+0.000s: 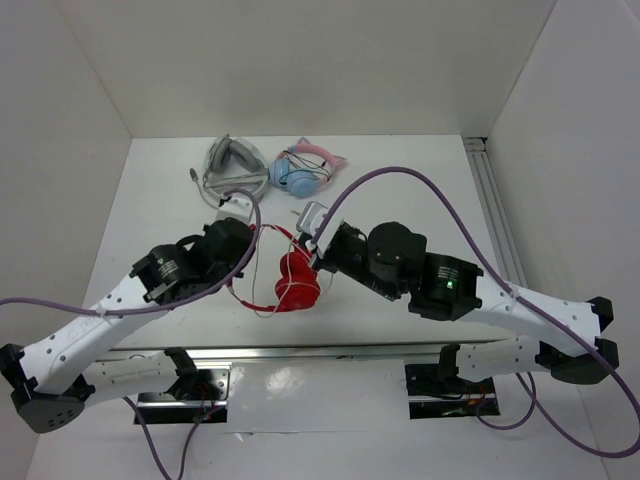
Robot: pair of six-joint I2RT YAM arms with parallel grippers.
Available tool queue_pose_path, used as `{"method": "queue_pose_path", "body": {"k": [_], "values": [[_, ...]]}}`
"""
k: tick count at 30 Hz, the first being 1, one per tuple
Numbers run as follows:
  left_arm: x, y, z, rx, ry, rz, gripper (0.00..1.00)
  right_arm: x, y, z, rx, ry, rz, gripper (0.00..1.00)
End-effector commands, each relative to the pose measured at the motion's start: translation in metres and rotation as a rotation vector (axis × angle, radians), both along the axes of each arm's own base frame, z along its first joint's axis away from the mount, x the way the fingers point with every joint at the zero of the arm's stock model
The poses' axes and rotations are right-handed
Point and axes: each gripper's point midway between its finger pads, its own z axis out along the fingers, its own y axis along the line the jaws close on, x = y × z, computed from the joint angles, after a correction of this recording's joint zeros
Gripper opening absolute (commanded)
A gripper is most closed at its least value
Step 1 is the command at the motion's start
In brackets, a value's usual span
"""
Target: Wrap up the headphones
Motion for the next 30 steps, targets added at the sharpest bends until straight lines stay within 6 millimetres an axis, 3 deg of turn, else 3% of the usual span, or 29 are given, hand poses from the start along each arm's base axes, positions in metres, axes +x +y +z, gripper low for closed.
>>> {"method": "queue_pose_path", "body": {"k": [1, 4, 8, 9, 13, 17, 21, 22, 30], "values": [[-0.015, -0.013, 0.008, -0.069, 0.033, -0.101, 0.00, 0.022, -0.015, 0.007, -0.028, -0.086, -0.143, 0.00], [-0.028, -0.022, -0.001, -0.103, 0.093, -0.177, 0.00, 0.032, -0.030, 0.014, -0.046, -0.136, -0.224, 0.00], [-0.044, -0.043, -0.002, -0.144, 0.120, -0.312, 0.00, 0.050, -0.054, 0.037, -0.039, -0.185, -0.331, 0.00], [-0.055, -0.054, -0.003, -0.154, 0.141, -0.381, 0.00, 0.065, -0.056, 0.036, -0.054, -0.191, -0.373, 0.00], [-0.068, -0.068, -0.001, -0.168, 0.160, -0.468, 0.00, 0.079, -0.060, 0.035, -0.049, -0.187, -0.386, 0.00], [-0.074, -0.068, 0.012, -0.195, 0.132, -0.495, 0.00, 0.104, -0.067, 0.015, -0.033, -0.132, -0.373, 0.00], [-0.077, -0.061, 0.042, -0.246, 0.077, -0.489, 0.00, 0.132, -0.075, 0.002, 0.013, -0.082, -0.353, 0.00], [-0.078, -0.062, 0.046, -0.259, 0.075, -0.499, 0.00, 0.136, -0.073, -0.009, -0.009, -0.068, -0.344, 0.00], [-0.093, -0.071, 0.085, -0.393, 0.031, -0.580, 0.00, 0.150, -0.046, -0.043, 0.053, 0.086, -0.162, 0.00]]}}
